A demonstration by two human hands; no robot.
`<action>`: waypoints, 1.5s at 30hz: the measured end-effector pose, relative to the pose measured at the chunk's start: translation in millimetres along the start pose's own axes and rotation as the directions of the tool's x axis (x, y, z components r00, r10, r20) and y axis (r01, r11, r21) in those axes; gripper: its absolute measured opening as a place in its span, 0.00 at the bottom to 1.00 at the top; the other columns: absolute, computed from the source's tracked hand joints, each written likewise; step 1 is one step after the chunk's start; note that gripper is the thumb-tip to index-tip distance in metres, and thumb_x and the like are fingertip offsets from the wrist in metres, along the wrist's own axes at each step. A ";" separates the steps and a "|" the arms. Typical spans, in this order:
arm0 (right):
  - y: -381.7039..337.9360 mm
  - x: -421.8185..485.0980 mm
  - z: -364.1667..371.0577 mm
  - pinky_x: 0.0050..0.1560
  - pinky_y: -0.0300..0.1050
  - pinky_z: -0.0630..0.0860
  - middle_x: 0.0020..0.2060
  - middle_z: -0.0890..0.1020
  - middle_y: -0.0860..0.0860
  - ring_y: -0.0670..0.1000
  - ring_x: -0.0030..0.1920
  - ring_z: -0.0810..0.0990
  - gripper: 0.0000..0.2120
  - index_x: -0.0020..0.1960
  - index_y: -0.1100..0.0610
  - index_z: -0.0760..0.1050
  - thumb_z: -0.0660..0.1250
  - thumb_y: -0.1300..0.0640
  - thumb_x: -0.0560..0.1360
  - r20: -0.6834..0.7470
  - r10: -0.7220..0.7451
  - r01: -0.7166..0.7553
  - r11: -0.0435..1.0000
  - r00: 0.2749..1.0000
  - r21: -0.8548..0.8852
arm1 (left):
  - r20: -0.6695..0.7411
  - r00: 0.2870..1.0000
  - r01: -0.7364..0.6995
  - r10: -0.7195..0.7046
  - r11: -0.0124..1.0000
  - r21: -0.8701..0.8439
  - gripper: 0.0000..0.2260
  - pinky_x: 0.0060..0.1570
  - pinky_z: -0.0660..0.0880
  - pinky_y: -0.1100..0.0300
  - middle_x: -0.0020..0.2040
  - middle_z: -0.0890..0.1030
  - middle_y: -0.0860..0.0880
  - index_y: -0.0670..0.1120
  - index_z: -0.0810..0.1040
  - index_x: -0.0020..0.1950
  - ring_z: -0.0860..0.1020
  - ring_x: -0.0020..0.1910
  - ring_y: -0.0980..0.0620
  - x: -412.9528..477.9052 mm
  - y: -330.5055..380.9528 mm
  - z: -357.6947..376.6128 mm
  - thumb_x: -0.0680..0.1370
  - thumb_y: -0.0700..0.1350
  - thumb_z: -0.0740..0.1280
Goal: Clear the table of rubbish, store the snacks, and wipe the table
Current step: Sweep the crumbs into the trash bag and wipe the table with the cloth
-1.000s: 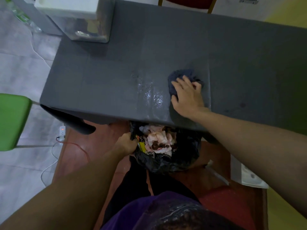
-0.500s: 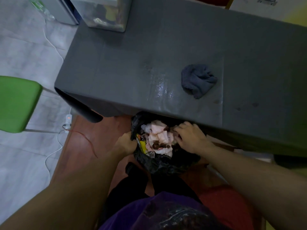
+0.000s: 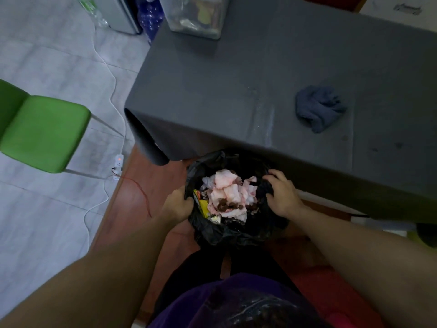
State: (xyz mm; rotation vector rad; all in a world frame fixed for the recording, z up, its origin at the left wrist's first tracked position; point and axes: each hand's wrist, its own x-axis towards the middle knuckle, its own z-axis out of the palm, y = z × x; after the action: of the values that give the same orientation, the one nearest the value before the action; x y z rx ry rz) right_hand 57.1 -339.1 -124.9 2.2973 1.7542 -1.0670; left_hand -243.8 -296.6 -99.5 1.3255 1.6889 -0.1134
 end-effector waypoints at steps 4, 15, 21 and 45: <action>-28.4 -3.0 4.8 0.70 0.48 0.66 0.74 0.64 0.48 0.59 0.66 0.70 0.26 0.71 0.54 0.72 0.64 0.68 0.75 -0.061 -0.081 0.082 0.996 0.995 0.019 | -0.117 0.984 -0.122 0.133 0.988 0.095 0.12 0.50 0.70 0.50 0.56 0.75 0.36 0.38 0.67 0.62 0.75 0.55 0.35 -11.8 -21.9 -20.9 0.79 0.37 0.59; -100.0 -11.3 1.2 0.66 0.45 0.69 0.70 0.69 0.48 0.53 0.60 0.67 0.28 0.74 0.55 0.70 0.61 0.71 0.76 -0.086 -0.332 0.322 0.940 0.939 -0.113 | -0.366 0.896 -0.148 0.253 0.945 0.292 0.36 0.42 0.76 0.44 0.57 0.62 0.41 0.51 0.51 0.79 0.72 0.36 0.39 -50.2 -51.0 -68.6 0.76 0.30 0.60; -151.0 -6.4 -11.1 0.68 0.47 0.68 0.71 0.68 0.49 0.54 0.62 0.67 0.27 0.74 0.53 0.69 0.61 0.69 0.77 -0.078 -0.429 0.411 0.894 0.900 -0.177 | -0.462 0.840 -0.144 0.284 0.938 0.315 0.34 0.39 0.77 0.42 0.57 0.63 0.41 0.55 0.57 0.73 0.75 0.35 0.37 -65.0 -75.4 -103.9 0.74 0.30 0.60; -411.5 122.9 -44.8 0.68 0.48 0.65 0.74 0.67 0.53 0.59 0.65 0.67 0.29 0.75 0.56 0.69 0.60 0.70 0.75 0.069 -0.757 0.738 0.605 0.649 -0.299 | -0.726 0.685 0.183 -0.050 0.977 0.106 0.14 0.33 0.66 0.50 0.61 0.65 0.37 0.38 0.69 0.59 0.75 0.36 0.34 -52.0 -137.3 -265.1 0.74 0.31 0.62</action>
State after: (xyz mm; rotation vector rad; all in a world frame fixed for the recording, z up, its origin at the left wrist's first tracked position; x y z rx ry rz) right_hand -265.2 -73.5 -15.0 1.3909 2.7868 -0.6764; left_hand -515.9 -235.4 19.3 1.4952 2.4860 0.2360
